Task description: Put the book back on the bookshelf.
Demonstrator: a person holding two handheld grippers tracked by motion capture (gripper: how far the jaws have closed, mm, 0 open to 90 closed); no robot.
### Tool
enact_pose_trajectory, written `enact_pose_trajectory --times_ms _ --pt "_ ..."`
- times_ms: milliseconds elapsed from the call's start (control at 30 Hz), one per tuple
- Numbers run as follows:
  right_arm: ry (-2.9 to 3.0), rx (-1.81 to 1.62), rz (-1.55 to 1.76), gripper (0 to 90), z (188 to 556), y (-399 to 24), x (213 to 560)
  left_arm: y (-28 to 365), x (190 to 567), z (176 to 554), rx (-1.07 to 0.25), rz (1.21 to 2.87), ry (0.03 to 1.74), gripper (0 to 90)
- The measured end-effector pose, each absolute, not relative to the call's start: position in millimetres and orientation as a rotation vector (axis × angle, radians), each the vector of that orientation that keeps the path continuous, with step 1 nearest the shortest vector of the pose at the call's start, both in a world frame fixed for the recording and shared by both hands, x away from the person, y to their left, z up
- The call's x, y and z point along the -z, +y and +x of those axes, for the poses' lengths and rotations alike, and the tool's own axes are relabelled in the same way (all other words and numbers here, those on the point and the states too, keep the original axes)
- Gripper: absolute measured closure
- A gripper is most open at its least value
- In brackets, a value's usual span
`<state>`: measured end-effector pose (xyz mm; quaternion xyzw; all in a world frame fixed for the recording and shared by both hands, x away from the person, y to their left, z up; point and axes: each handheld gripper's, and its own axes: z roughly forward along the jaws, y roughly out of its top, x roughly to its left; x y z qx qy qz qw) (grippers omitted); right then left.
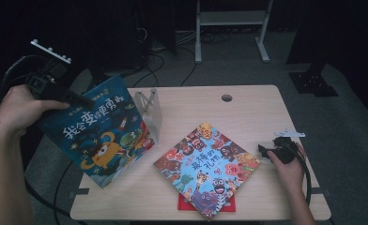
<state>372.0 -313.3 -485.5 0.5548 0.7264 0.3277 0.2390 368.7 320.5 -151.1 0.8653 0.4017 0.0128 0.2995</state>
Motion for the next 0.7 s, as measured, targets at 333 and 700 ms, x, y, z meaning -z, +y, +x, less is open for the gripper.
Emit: enact_pose_trajectory --times_ms 333,700 --pt "1.991 -0.896 1.519 18.3 372.0 -313.5 485.4 355.1 155.3 356.4 -0.135 2.221 1.171 82.6" --pt "1.987 -0.896 1.520 18.0 372.2 -313.5 485.6 384.1 161.4 349.7 -0.169 2.182 1.288 82.6"
